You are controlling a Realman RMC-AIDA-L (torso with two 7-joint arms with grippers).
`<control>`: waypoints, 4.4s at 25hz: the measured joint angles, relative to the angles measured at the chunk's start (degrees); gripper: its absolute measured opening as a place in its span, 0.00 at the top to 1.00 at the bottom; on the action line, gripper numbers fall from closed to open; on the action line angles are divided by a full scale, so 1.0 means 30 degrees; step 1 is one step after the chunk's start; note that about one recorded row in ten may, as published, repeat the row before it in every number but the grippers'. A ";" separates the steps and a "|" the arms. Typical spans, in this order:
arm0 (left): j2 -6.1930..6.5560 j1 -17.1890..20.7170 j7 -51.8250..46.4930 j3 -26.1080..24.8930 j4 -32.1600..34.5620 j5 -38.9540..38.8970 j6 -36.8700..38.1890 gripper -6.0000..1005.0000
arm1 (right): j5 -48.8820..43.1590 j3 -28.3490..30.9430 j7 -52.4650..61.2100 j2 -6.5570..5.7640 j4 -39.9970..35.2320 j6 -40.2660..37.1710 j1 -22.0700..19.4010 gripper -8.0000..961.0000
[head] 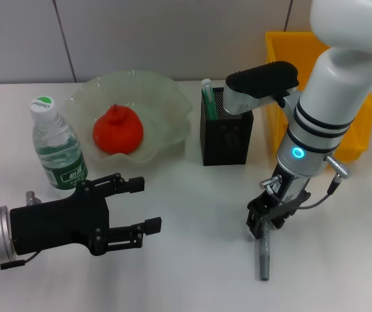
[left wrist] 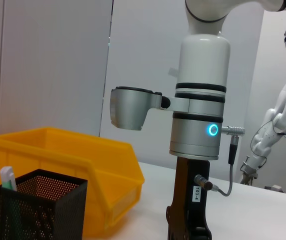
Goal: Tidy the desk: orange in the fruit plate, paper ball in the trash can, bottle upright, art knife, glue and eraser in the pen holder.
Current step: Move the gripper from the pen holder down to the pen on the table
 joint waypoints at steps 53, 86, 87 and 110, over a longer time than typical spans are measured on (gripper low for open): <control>0.0044 0.0013 0.0050 -0.0022 0.0011 -0.0034 0.0351 0.19 | 0.0620 -0.0519 -0.0539 -0.0124 -0.1270 -0.1110 -0.0289 0.85; 0.0025 0.0114 -0.0118 -0.0021 0.0204 -0.0027 0.0570 0.19 | 0.1243 -0.0995 -0.1630 0.0030 -0.0468 -0.1082 -0.0449 0.66; 0.0025 0.0107 -0.0118 -0.0022 0.0204 -0.0029 0.0570 0.19 | 0.1291 -0.1061 -0.1687 0.0030 -0.0468 -0.1083 -0.0449 0.66; 0.0024 0.0031 -0.0113 -0.0022 0.0203 -0.0177 0.0578 0.19 | 0.2578 -0.4158 -0.1600 0.0029 -0.1466 -0.1087 -0.0591 0.67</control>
